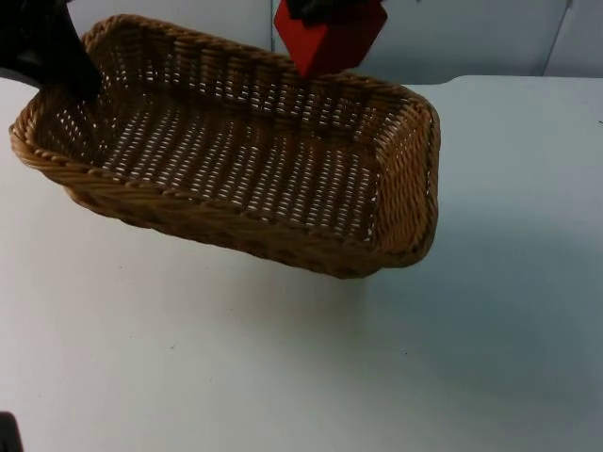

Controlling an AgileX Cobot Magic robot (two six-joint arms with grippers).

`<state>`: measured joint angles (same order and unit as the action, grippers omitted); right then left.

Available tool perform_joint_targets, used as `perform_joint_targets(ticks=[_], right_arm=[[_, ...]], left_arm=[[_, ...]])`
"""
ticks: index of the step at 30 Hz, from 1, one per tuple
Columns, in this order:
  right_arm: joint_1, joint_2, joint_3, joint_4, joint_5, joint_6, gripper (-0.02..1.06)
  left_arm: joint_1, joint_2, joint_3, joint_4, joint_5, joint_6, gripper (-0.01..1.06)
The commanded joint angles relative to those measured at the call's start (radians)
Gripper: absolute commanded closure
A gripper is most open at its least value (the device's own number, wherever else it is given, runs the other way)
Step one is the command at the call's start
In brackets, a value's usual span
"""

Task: Pick up the basket with the left hand and place the cube into the basket with the right hand.

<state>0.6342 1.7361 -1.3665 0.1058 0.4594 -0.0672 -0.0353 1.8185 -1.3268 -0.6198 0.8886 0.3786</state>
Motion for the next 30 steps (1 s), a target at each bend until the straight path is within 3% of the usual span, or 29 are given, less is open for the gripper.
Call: perform_joint_targets(ticks=[1,3,8,12,19,22,23,25,27,28,30], right_arm=[[0.003,0.016,-0.009,0.003,-0.014,0.015,0.93],[0.003,0.032,-0.009,0.009,-0.009,0.017,0.89],[0.003,0.124,-0.009,0.083,0.006,0.016,0.63],[0.003,0.144,-0.009,0.089,0.011,0.016,0.57],[0.003,0.144,-0.019,0.073,0.014,0.016,0.56],[0.003,0.142,-0.093,0.073,0.099,0.016,0.41],[0.003,0.142,-0.093,0.073,0.099,0.016,0.41],[0.003,0.142,-0.161,0.073,0.195,0.016,0.3],[0.003,0.142,-0.238,0.073,0.288,0.016,0.28],[0.003,0.142,-0.238,0.073,0.288,0.016,0.28],[0.003,0.142,-0.325,0.073,0.403,0.023,0.29]], left_arm=[[-0.007,-0.018,-0.001,-0.035,0.02,-0.009,1.05],[-0.007,-0.018,-0.001,-0.047,0.025,-0.001,1.05],[-0.007,-0.018,-0.001,-0.116,0.055,0.059,1.05],[-0.007,-0.018,-0.001,-0.134,0.059,0.059,1.05],[-0.007,-0.018,-0.001,-0.14,0.078,0.081,1.05],[-0.007,-0.018,-0.001,-0.143,0.091,0.093,1.05],[-0.007,-0.018,-0.001,-0.143,0.091,0.093,1.05],[-0.007,-0.018,-0.001,-0.143,0.093,0.093,1.05],[-0.007,-0.018,-0.001,-0.141,0.094,0.093,1.05],[-0.007,-0.018,-0.001,-0.141,0.094,0.093,1.05],[-0.007,-0.018,-0.001,-0.141,0.094,0.093,1.05]])
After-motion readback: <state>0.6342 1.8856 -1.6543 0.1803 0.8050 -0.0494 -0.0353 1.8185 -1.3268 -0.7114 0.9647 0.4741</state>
